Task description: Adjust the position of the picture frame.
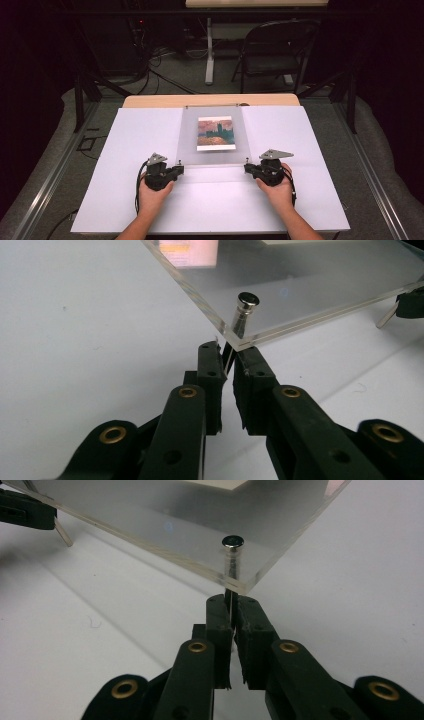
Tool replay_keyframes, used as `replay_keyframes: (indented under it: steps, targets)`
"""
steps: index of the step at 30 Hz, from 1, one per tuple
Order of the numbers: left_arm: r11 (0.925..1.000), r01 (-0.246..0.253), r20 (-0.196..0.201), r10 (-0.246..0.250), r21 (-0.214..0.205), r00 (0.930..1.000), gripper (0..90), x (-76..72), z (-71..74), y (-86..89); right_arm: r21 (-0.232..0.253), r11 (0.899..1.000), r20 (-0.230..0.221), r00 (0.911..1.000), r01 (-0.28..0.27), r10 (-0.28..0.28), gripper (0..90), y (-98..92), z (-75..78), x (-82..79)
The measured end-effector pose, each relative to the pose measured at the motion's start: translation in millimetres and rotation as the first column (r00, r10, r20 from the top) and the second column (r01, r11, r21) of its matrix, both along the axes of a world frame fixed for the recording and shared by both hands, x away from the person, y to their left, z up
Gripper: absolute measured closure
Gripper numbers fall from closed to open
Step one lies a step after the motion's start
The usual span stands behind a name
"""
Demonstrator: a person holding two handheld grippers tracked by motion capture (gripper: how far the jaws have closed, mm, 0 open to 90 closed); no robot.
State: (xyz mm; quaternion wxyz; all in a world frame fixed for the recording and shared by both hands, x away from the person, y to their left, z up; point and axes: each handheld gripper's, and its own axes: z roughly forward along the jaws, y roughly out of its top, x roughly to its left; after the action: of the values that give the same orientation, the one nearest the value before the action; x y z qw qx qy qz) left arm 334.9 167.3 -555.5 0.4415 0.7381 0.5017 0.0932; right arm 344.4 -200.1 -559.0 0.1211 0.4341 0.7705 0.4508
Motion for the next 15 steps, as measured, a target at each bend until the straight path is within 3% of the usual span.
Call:
replay_keyframes:
  steps: [5,7,10,15]
  targets:
    - [0.9999,0.013,0.015,-0.012,-0.006,0.9998,72.0,-2.6,0.9,-1.5,-0.021,1.0,0.018,0.9998,0.009,-0.009,70.9,-0.5,2.8,-2.5]
    - [0.9998,0.021,0.029,-0.021,-0.003,0.9994,63.3,-4.4,0.8,-2.2,-0.029,1.0,0.026,0.9996,0.01,-0.01,59.7,0.0,3.3,-4.5]
    - [0.9996,0.029,0.055,-0.029,0.004,0.9981,55.7,-7.0,0.1,-2.5,-0.06,0.998,0.031,0.9995,0.008,-0.006,53.6,1.2,2.8,-7.3]
    - [0.9984,0.055,0.056,-0.055,0.01,0.9969,47.5,-10.0,-0.3,-2.5,-0.091,0.996,0.045,0.999,0.01,-0.006,49.8,1.0,4.2,-11.0]
